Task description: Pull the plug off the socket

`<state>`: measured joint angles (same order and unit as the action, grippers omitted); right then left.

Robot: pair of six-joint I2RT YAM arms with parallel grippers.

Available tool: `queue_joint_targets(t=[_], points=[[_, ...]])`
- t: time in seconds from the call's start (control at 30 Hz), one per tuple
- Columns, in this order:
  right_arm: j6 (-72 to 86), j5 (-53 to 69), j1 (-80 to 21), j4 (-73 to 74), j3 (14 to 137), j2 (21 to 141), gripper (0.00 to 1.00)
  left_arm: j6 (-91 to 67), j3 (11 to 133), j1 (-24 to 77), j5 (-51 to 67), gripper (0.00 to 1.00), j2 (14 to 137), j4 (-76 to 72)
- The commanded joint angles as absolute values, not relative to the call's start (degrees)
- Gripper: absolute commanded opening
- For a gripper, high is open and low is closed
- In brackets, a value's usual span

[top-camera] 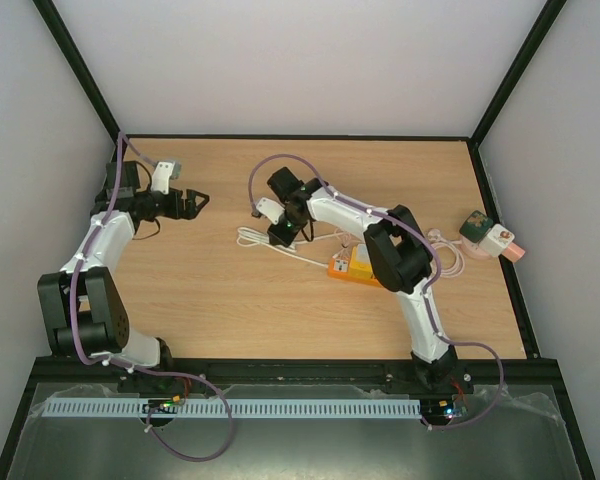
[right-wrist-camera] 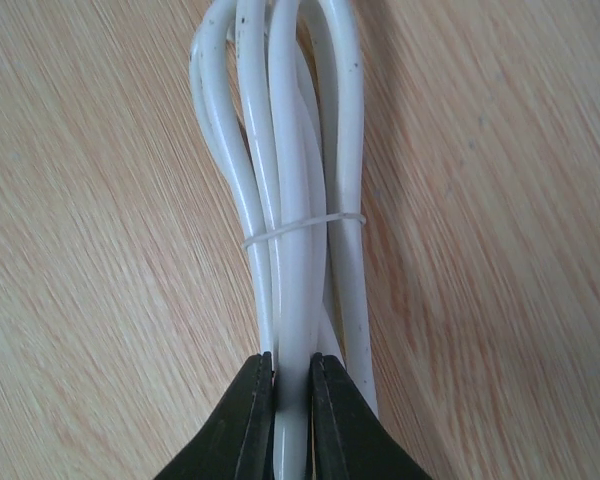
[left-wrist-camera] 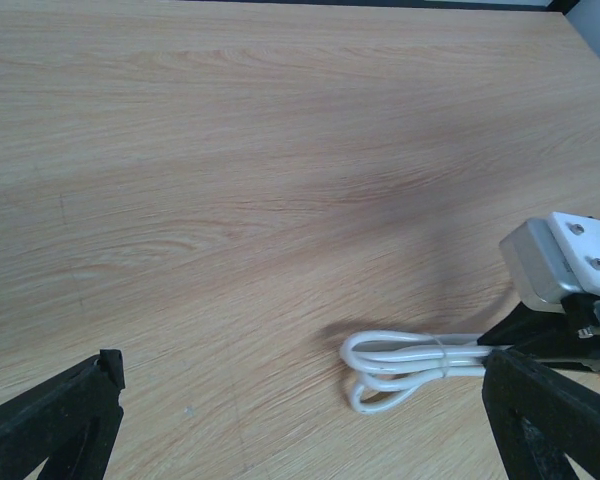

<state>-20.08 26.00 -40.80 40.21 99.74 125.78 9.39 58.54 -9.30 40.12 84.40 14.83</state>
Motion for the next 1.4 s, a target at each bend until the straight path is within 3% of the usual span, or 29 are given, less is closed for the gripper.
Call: queue_joint_targets(t=[0.0,0.63,0.73,0.93,1.17,1.37], points=[[-19.20,30.08,-41.63,40.48,104.59,127.95,0.11,9.77,60.00,-10.11,42.62,1.00,84.08,15.91],[-18.46,31.18,-49.01,41.06,121.10,138.38,0.15,8.01,62.06,-15.86,47.98,1.00,84.59,16.44],[-18.48,30.75,-49.04,40.58,121.79,136.49,0.27,9.44,63.04,-18.49,50.39,1.00,84.91,17.82],[-19.16,28.29,-47.77,38.49,117.28,127.06,0.61,13.97,66.89,-20.01,53.12,1.00,87.88,20.19],[-20.40,31.23,-41.77,40.31,112.72,116.24,0.78,19.51,71.79,-17.93,54.39,1.00,92.76,22.63],[-22.68,33.93,-34.99,38.98,100.66,103.11,0.95,31.26,73.56,-7.85,45.94,1.00,95.79,29.29]])
